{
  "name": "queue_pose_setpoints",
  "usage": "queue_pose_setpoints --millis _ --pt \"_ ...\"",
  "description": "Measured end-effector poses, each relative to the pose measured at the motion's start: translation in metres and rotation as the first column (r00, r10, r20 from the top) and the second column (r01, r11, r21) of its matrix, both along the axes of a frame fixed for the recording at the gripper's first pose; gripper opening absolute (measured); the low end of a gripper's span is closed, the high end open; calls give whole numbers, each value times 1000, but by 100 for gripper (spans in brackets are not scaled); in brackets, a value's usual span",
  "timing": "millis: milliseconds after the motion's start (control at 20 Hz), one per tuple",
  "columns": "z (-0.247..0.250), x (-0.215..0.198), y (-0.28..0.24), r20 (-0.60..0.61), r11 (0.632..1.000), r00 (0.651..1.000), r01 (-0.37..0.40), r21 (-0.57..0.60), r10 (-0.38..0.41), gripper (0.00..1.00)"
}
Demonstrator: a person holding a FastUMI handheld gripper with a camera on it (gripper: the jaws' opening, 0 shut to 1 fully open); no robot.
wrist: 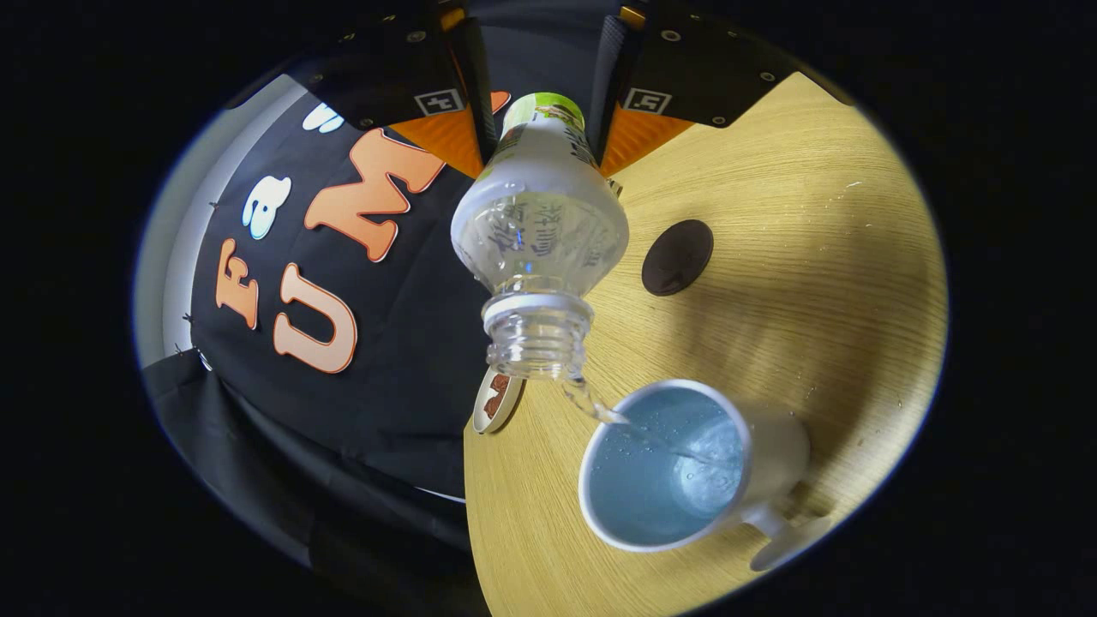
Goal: Take the bottle from table, then pour the juice into the cup, finally place the bottle on the coaster
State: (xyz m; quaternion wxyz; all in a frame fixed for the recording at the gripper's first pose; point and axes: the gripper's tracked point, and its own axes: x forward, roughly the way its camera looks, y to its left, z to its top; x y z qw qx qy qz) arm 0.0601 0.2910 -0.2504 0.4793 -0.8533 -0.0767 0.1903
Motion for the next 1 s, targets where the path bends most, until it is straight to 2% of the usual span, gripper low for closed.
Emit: queue_pose_setpoints --millis 1000 --pt "9 2 9 34 997 999 -36 -71 38 52"
